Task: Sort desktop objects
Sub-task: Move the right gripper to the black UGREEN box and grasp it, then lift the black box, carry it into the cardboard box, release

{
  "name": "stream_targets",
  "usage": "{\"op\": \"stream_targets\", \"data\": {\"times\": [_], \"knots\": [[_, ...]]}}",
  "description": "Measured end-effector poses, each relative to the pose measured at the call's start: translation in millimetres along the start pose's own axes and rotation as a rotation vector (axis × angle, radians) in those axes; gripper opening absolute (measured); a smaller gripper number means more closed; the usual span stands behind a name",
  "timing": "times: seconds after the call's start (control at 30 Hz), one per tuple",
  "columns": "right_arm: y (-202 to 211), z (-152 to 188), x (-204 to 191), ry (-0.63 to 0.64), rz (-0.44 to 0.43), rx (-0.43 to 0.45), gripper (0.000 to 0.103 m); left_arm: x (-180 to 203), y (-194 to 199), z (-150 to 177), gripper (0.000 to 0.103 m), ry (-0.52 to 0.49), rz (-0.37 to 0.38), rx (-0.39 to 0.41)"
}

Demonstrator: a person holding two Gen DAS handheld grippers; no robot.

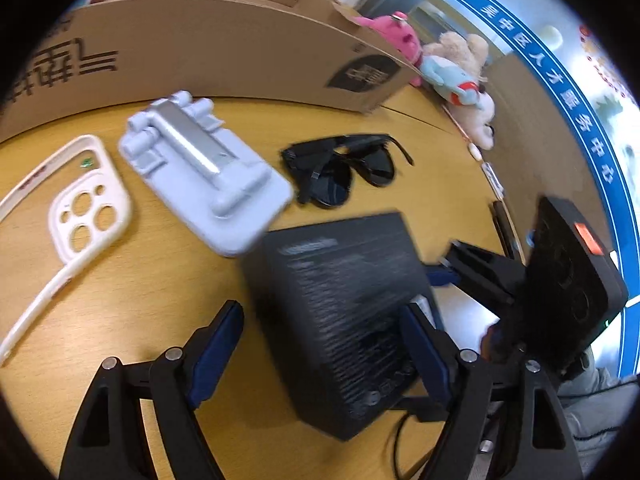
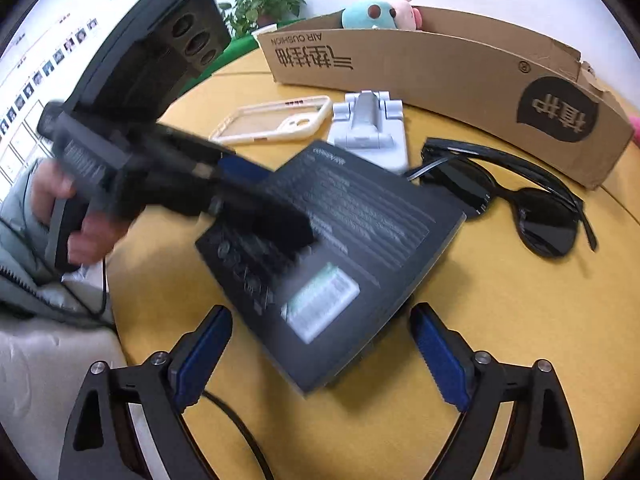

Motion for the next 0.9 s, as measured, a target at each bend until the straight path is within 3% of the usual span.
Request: {"op": "stream_targets", "data": {"times": [0.2, 0.37, 0.73, 0.9], "knots": [[2, -2, -5, 0.002, 0.015, 0.032, 0.085, -1, 10, 1, 0.075, -0.014, -0.015, 0.029], [21, -19, -11, 0.031, 0.063, 0.086, 0.084, 18, 37, -14, 0.075, -0.083, -0.069, 0.121], [73, -113, 1, 0.113, 0.161, 0.264, 0.079, 61, 119, -101, 0.073, -0.301, -0.16, 0.336], [93, -172, 9, 0.132, 0.206, 0.381, 0.079, 71, 146, -147, 0.075, -0.383, -0.272, 0.414]]}}
Point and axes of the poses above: each gripper's, at about its wrist camera, not at the fingertips, and y roughly against the way its jaws point, x to its right, z to its underside, the point moved 5 cm from there along -y, roughly the way its jaws point, and after that the axes turned 11 degrees about z, right-handed, at the moved point
